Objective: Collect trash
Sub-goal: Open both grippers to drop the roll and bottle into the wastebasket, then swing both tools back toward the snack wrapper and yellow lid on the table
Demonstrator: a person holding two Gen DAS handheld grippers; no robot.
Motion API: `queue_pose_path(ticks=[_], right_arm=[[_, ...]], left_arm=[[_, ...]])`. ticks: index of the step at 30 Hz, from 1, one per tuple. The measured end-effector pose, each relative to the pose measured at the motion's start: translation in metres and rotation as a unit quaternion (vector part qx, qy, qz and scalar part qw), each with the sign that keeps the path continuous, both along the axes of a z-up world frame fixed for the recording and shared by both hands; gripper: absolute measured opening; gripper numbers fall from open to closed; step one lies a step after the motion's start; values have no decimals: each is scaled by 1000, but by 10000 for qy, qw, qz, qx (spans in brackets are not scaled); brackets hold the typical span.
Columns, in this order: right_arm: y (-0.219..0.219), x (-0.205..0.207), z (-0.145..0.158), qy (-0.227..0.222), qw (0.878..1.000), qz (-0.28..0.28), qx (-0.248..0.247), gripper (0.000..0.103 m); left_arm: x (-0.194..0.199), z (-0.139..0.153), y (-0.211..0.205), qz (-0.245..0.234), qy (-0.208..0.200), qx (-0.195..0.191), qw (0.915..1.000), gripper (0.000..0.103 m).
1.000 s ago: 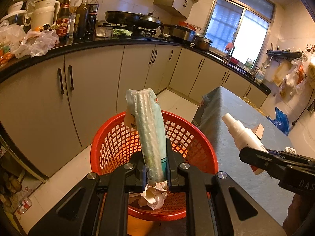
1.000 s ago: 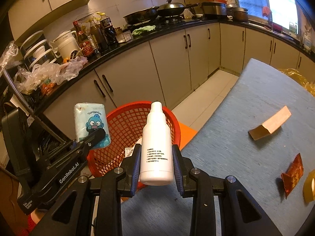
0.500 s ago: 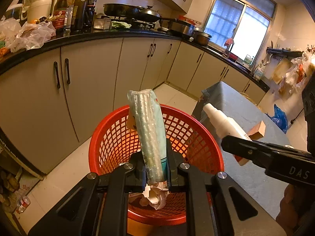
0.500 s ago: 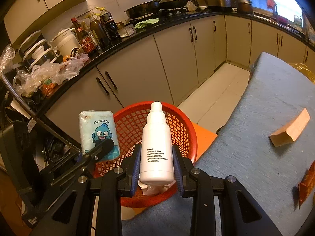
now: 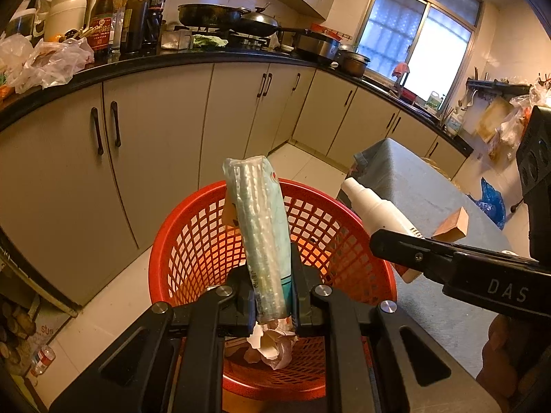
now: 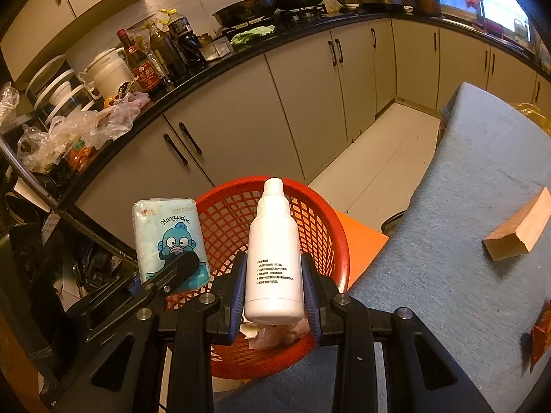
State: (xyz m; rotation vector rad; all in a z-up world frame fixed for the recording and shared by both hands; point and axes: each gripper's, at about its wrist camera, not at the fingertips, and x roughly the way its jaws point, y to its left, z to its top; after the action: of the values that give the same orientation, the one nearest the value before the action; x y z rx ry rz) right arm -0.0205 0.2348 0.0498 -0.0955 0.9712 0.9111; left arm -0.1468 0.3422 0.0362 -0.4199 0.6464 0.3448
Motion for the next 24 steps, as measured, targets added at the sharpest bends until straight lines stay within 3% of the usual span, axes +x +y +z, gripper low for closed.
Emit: queue_pose_path(ticks=[2, 6, 7, 14, 18, 24], right_arm=[[1, 1, -1, 24, 10000, -1, -22, 34], [-1, 0, 4, -86, 9999, -36, 46, 43], [-2, 0, 6, -120, 9999, -47, 64, 43], [-19, -2, 17, -219, 9994, -201, 170, 44], [-33, -3, 23, -302, 9986, -373, 205, 58], [-50, -4, 28, -412, 9976, -546, 139, 59]], left_arm=[[0, 0, 0, -4, -13, 2, 10000, 14], [-2, 2, 0, 43, -79, 8, 10000, 42], [-3, 3, 0, 52, -105, 32, 9999, 44], [-6, 9, -4, 22, -181, 59, 9998, 47], [-6, 13, -10, 1, -203, 142, 9997, 51], [-8, 21, -20, -21, -242, 235, 9994, 58]])
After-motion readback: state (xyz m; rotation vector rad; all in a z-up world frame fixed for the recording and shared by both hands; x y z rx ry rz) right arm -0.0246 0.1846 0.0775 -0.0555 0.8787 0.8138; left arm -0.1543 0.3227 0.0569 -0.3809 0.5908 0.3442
